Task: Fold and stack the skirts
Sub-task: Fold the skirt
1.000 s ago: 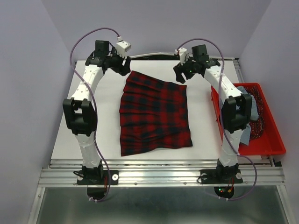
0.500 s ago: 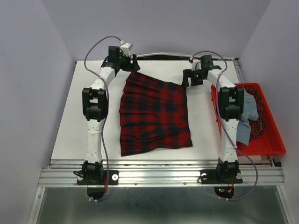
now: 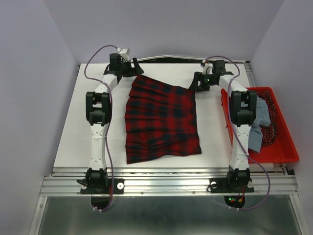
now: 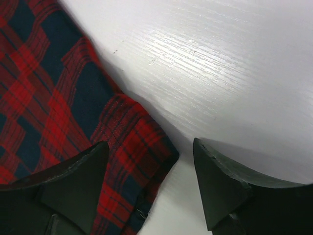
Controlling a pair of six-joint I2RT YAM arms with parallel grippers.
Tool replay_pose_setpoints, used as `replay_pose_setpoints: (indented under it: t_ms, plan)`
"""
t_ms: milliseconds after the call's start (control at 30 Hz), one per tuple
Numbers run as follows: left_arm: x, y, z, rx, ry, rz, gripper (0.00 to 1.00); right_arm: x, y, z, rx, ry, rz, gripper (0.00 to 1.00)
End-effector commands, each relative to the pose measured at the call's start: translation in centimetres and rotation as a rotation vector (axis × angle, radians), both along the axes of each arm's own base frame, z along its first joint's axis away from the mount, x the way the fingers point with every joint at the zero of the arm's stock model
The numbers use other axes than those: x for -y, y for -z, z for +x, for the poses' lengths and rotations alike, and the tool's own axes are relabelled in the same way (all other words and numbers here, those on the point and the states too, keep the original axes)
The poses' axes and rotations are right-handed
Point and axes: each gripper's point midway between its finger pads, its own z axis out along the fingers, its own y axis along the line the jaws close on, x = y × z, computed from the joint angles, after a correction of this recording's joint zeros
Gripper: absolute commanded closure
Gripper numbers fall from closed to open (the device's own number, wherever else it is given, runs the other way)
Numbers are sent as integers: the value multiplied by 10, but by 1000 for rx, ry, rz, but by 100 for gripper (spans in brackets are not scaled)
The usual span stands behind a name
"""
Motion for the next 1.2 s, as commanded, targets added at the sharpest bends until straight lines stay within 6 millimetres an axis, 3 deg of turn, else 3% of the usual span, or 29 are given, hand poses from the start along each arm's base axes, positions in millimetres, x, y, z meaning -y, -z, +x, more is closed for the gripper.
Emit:
replay_pose_setpoints:
  t_ms: [0, 233, 467, 533, 600, 833, 1033, 1067, 1167]
  plan:
    - [-2, -7, 15, 32, -37, -34, 9, -5, 39, -14, -110, 1, 20, 26]
    - [-3, 2, 22, -6, -80, -74, 12, -5, 47, -13, -112, -2, 18, 30]
    - [20, 26, 10, -108, -28, -220, 17, -10, 46, -13, -108, -24, 49, 37]
    - [23, 37, 5, -148, -24, -245, 23, -11, 45, -13, -103, -31, 51, 39]
    - [24, 38, 3, -152, -18, -257, 36, -13, 43, -13, -99, -40, 63, 44]
    - [22, 22, 11, -90, -20, -251, 61, -17, 32, -9, -73, -64, 93, 54]
    - [12, 7, 15, -39, -11, -213, 92, -20, 15, -4, -32, -81, 107, 73]
    - [10, -2, 16, -15, 1, -204, 99, -20, 13, -3, -25, -83, 108, 79]
    - [0, -43, 24, 94, 32, -165, 100, -15, -4, 6, 23, -77, 106, 92]
